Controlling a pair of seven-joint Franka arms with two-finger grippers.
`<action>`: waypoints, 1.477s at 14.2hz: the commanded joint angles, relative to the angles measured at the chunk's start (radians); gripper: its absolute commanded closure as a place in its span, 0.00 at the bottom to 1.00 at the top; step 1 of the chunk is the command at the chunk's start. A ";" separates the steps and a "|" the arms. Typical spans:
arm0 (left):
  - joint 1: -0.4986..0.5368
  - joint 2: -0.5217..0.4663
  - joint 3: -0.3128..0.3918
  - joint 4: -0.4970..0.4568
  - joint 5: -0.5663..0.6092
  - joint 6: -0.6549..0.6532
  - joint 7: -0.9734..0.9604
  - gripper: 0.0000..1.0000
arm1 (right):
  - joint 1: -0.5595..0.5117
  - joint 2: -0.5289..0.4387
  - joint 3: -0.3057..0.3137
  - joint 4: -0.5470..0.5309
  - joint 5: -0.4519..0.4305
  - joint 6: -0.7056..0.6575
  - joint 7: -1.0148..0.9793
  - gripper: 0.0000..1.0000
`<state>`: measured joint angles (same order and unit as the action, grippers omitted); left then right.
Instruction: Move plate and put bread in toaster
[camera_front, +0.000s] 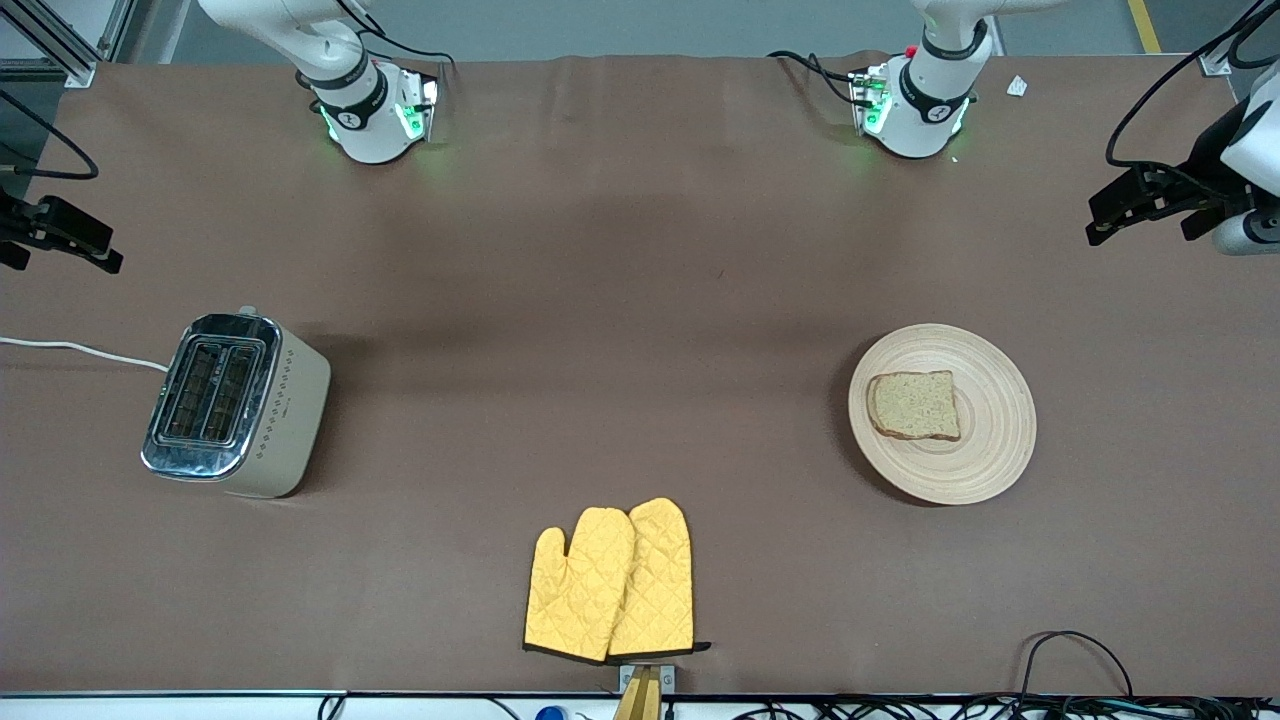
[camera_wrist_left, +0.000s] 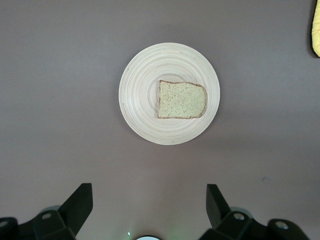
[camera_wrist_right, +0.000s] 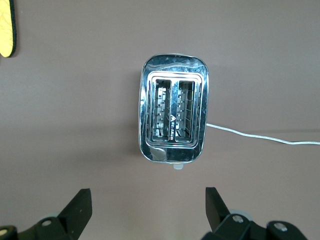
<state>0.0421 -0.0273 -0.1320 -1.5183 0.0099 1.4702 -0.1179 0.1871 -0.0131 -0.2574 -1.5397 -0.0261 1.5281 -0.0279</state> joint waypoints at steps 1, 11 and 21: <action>0.001 0.013 -0.001 0.030 0.016 -0.025 0.007 0.00 | 0.000 -0.013 0.003 -0.008 -0.006 0.004 0.016 0.00; 0.349 0.208 0.000 0.011 -0.212 0.108 0.194 0.00 | 0.000 -0.013 0.003 -0.008 -0.006 0.004 0.016 0.00; 0.570 0.628 -0.001 -0.002 -0.497 0.229 0.625 0.00 | 0.002 -0.011 0.003 -0.011 0.006 0.004 0.016 0.00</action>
<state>0.6046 0.5389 -0.1245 -1.5421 -0.4405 1.6907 0.4575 0.1872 -0.0131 -0.2570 -1.5398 -0.0241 1.5283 -0.0279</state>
